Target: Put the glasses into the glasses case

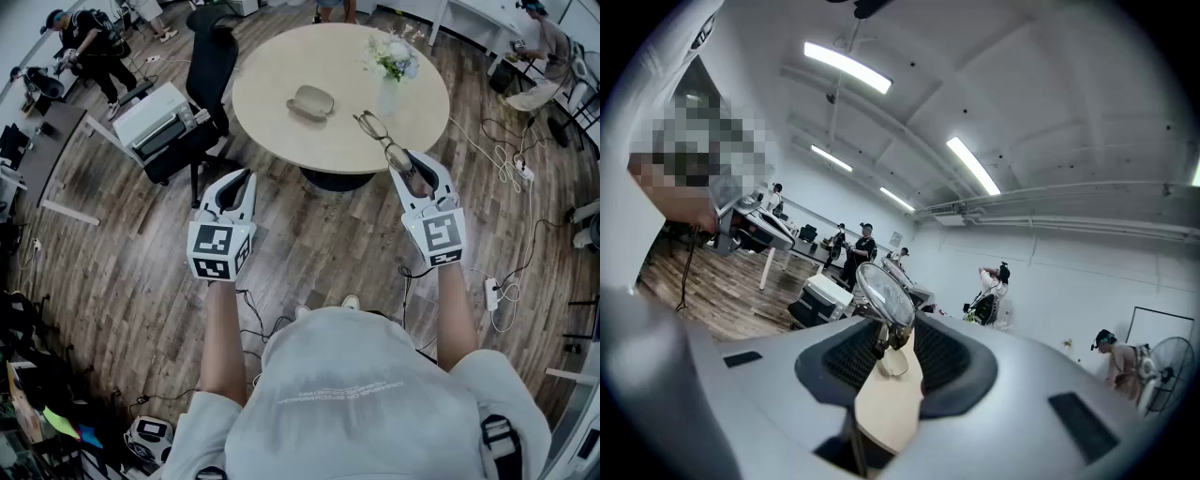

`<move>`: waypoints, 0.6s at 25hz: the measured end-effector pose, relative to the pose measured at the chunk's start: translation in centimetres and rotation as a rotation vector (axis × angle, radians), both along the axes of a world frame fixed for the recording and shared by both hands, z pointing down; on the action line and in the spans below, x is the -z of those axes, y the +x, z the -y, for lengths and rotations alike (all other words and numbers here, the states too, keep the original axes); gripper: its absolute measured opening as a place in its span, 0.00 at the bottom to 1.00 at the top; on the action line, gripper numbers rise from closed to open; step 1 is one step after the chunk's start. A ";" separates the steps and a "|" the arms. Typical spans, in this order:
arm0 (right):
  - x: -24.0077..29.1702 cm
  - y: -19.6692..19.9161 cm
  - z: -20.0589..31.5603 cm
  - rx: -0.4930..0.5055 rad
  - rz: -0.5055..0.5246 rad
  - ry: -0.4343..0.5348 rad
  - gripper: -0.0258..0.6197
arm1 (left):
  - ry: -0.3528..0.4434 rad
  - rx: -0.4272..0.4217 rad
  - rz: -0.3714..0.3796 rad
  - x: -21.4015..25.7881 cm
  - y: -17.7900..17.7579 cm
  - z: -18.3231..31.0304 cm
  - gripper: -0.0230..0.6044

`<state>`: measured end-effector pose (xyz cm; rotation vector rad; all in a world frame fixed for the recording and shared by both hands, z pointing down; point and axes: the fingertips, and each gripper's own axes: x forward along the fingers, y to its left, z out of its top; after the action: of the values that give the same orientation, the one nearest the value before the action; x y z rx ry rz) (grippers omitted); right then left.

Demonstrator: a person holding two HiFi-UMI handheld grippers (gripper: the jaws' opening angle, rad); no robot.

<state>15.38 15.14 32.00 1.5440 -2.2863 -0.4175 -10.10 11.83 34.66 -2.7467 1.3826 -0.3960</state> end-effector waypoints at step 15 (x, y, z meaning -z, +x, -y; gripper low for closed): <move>-0.9 3.9 0.4 0.069 0.058 -0.009 0.22 | -0.022 0.010 0.015 -1.2 5.5 -0.3 0.08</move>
<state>19.28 14.69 32.86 1.4950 -2.3879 -0.3852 -4.58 12.10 35.82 -2.7491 1.3966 -0.4342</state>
